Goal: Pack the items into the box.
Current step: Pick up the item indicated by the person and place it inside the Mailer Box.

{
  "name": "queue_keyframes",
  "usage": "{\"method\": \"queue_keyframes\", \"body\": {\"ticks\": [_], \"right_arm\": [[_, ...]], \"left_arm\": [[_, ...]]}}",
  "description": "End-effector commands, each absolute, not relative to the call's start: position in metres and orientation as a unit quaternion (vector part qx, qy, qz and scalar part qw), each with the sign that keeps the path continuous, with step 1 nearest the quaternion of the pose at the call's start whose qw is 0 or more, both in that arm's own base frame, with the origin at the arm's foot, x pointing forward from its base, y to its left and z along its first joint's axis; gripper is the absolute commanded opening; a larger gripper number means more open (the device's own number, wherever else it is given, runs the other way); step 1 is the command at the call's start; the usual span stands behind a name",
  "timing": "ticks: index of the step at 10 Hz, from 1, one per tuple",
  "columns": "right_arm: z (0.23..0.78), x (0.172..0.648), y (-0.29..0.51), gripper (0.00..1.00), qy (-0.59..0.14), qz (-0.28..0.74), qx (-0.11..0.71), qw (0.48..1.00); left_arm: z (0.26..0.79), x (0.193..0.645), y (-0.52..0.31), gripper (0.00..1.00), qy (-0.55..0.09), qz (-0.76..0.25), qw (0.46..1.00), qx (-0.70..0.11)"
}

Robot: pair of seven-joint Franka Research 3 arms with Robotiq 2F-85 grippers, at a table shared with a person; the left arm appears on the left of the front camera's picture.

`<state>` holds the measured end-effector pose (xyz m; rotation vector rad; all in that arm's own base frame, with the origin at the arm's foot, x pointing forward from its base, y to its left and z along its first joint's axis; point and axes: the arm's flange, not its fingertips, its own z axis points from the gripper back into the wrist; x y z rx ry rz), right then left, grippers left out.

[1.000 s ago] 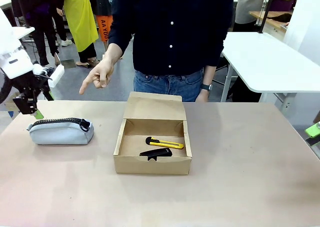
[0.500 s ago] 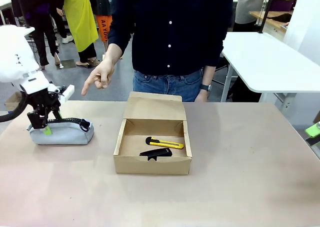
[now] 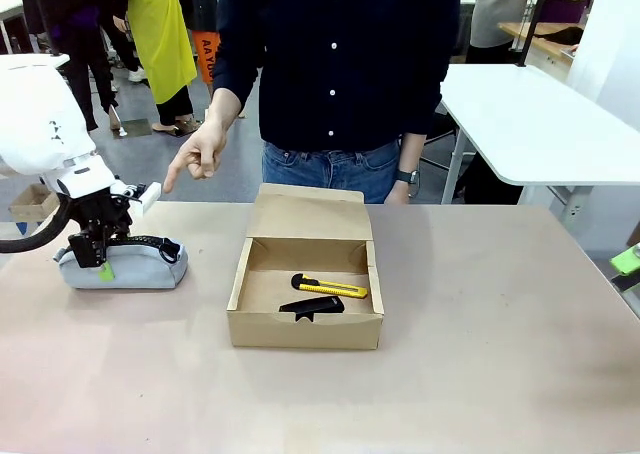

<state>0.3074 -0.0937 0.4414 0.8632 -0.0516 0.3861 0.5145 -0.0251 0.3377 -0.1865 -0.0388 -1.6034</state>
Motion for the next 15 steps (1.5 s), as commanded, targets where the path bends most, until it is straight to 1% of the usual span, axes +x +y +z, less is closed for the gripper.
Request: {"method": "queue_keyframes", "body": {"ticks": [1, 2, 3, 4, 5, 6, 7, 10, 12, 14, 15], "right_arm": [[0.442, 0.307, -0.098, 1.00, -0.023, 0.196, 0.413, 0.889], [0.442, 0.307, -0.098, 1.00, -0.023, 0.196, 0.413, 0.889], [0.442, 0.307, -0.098, 1.00, -0.023, 0.196, 0.413, 0.889], [0.442, 0.307, -0.098, 1.00, -0.023, 0.196, 0.413, 0.889], [0.442, 0.307, -0.098, 1.00, -0.023, 0.196, 0.413, 0.889], [0.442, 0.307, -0.098, 1.00, -0.023, 0.196, 0.413, 0.889], [0.442, 0.307, -0.098, 1.00, -0.023, 0.196, 0.413, 0.889], [0.442, 0.307, -0.098, 1.00, -0.023, 0.196, 0.413, 0.889], [0.442, 0.307, -0.098, 1.00, -0.023, 0.196, 0.413, 0.889], [0.442, 0.307, -0.098, 1.00, -0.023, 0.196, 0.413, 0.889], [0.442, 0.307, -0.098, 1.00, -0.023, 0.196, 0.413, 0.889]], "left_arm": [[0.340, 0.520, -0.023, 1.00, -0.016, -0.712, 0.697, -0.086], [0.341, 0.519, -0.023, 1.00, -0.020, -0.711, 0.699, -0.076], [0.342, 0.519, -0.022, 0.42, -0.017, -0.707, 0.702, -0.078], [0.343, 0.517, -0.021, 0.42, -0.020, -0.706, 0.703, -0.081], [0.344, 0.516, -0.021, 0.00, -0.020, -0.706, 0.703, -0.082], [0.344, 0.516, -0.021, 0.37, -0.017, -0.705, 0.704, -0.082], [0.346, 0.514, -0.021, 0.00, -0.014, -0.705, 0.705, -0.080], [0.353, 0.498, -0.020, 0.00, -0.018, -0.712, 0.698, -0.072], [0.360, 0.480, -0.017, 0.00, -0.017, -0.713, 0.697, -0.071], [0.390, 0.447, -0.016, 0.00, -0.031, -0.721, 0.691, -0.049], [0.418, 0.418, -0.016, 0.00, -0.040, -0.722, 0.690, -0.020]]}}
